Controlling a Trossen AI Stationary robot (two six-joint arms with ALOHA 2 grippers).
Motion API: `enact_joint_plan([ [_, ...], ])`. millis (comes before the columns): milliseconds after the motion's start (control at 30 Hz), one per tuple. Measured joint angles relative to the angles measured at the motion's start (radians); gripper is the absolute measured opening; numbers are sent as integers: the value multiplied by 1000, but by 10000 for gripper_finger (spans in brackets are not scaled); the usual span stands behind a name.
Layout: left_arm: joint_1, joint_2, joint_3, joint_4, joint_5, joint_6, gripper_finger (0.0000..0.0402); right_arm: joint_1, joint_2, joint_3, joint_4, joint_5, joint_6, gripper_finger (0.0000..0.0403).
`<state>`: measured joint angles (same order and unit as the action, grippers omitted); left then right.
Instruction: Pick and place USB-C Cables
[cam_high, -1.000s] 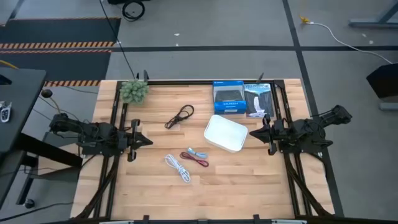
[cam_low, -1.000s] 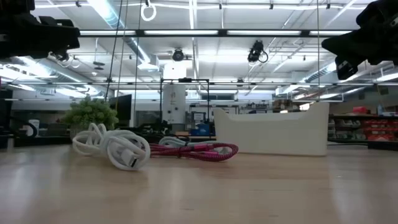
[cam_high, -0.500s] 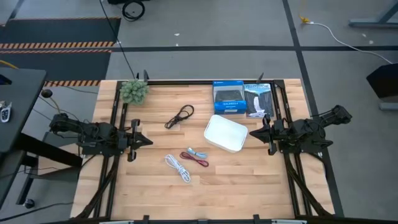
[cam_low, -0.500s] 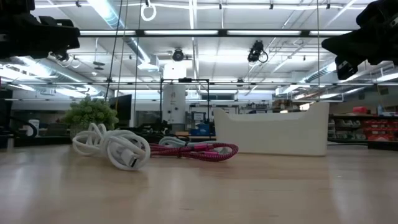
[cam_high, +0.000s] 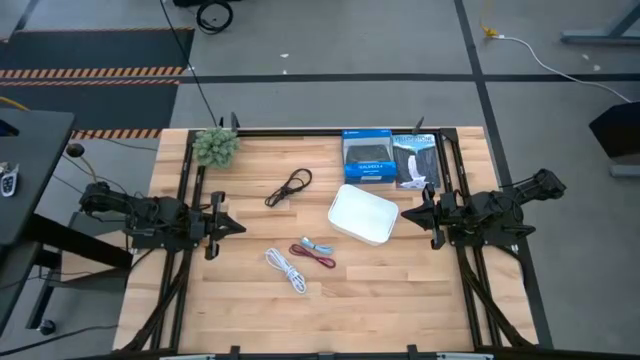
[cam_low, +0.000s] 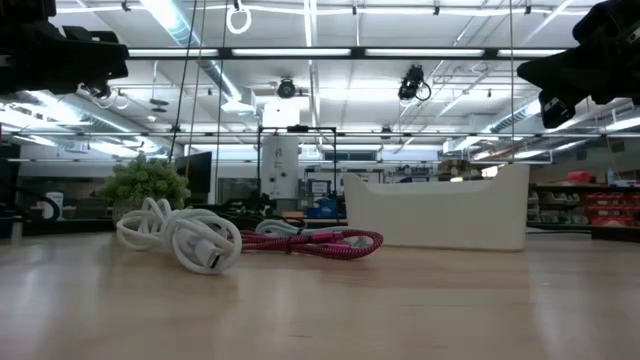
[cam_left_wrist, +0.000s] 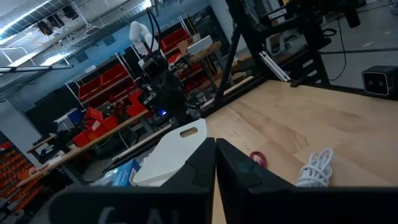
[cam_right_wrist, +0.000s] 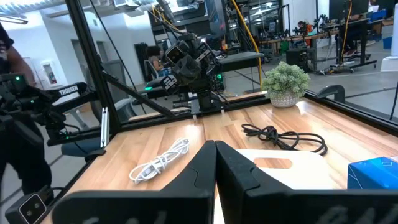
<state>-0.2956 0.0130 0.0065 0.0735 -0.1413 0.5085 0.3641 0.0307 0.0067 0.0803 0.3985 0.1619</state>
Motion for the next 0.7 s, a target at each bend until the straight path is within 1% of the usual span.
enact_joint_plan([
  [500, 0, 0, 0, 13, 0, -7, 20, 0, 0, 0, 0, 0, 0, 14],
  [533, -1, 0, 0, 23, 4, -56, 20, 0, 0, 0, 0, 0, 0, 14],
  [567, -1, 0, 0, 31, 19, -140, 20, 0, 0, 0, 0, 0, 0, 14],
  [633, -1, 0, 0, 46, 47, -343, 20, 0, 0, 0, 0, 0, 0, 14],
  [700, -1, 0, 0, 56, 53, -556, 20, 0, 0, 0, 0, 0, 0, 14],
])
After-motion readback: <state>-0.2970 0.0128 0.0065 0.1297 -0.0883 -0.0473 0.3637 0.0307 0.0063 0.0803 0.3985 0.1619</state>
